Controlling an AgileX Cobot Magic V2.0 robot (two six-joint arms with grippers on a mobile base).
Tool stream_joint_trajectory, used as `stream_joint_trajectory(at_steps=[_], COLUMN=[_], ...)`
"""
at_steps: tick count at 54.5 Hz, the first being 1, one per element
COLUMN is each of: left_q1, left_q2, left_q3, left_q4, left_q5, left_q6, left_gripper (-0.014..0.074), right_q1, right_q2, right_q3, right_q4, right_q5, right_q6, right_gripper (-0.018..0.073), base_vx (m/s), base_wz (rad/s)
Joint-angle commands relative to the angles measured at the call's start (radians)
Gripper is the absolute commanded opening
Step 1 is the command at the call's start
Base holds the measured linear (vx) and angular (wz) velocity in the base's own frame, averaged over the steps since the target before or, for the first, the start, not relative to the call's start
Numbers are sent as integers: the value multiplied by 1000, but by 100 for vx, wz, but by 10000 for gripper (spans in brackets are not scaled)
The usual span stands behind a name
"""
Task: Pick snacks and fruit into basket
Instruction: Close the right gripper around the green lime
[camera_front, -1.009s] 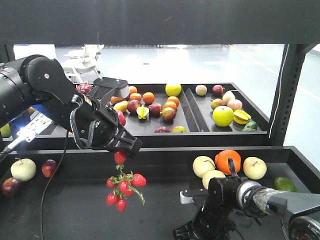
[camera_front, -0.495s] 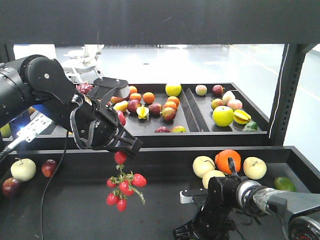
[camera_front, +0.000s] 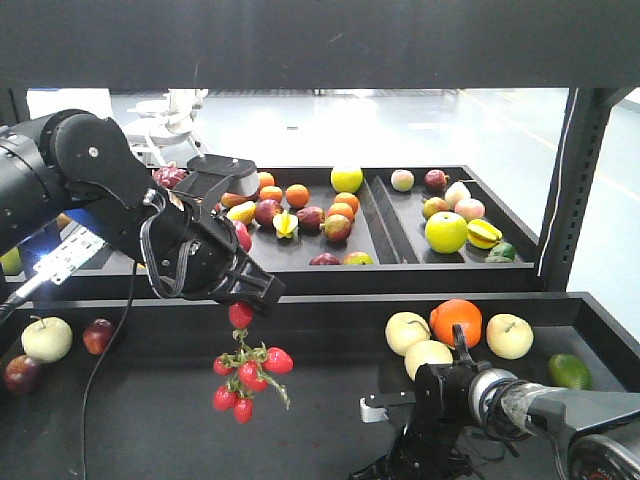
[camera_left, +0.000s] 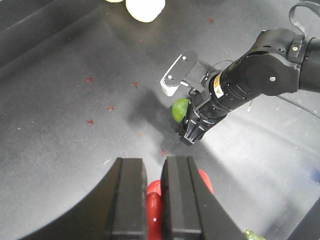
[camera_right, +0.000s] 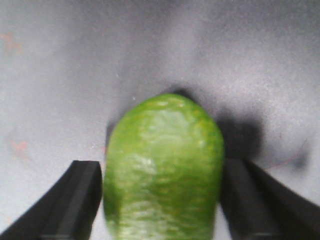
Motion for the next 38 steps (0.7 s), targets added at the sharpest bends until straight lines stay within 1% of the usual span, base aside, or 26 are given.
stream_joint_trajectory(at_steps=[1, 7, 20, 30, 38], left_q1=[0, 0, 0, 0, 0], left_q2=[-57, -57, -57, -57, -57], left_q3=[-29, -29, -29, -29, -29], left_q4=[-25, -25, -25, -25, -25], left_q5=[-53, -53, -53, -53, -53], left_q6=[-6, -6, -6, -6, -6], left_gripper=[-6, -6, -6, -6, -6], right_q1=[-5, -5, -5, -5, -5], right_q2=[-66, -66, -66, -67, -76], right_q3=[-25, -25, -25, -25, -27], right_q4=[2, 2, -26, -74, -85], right_q5=[-6, -5, -3, 16, 33], right_q6=[-13, -13, -13, -13, -4], right_gripper=[406, 300, -15, -11, -11], base_vx=[0, 0, 0, 0, 0], base_wz=[0, 0, 0, 0, 0])
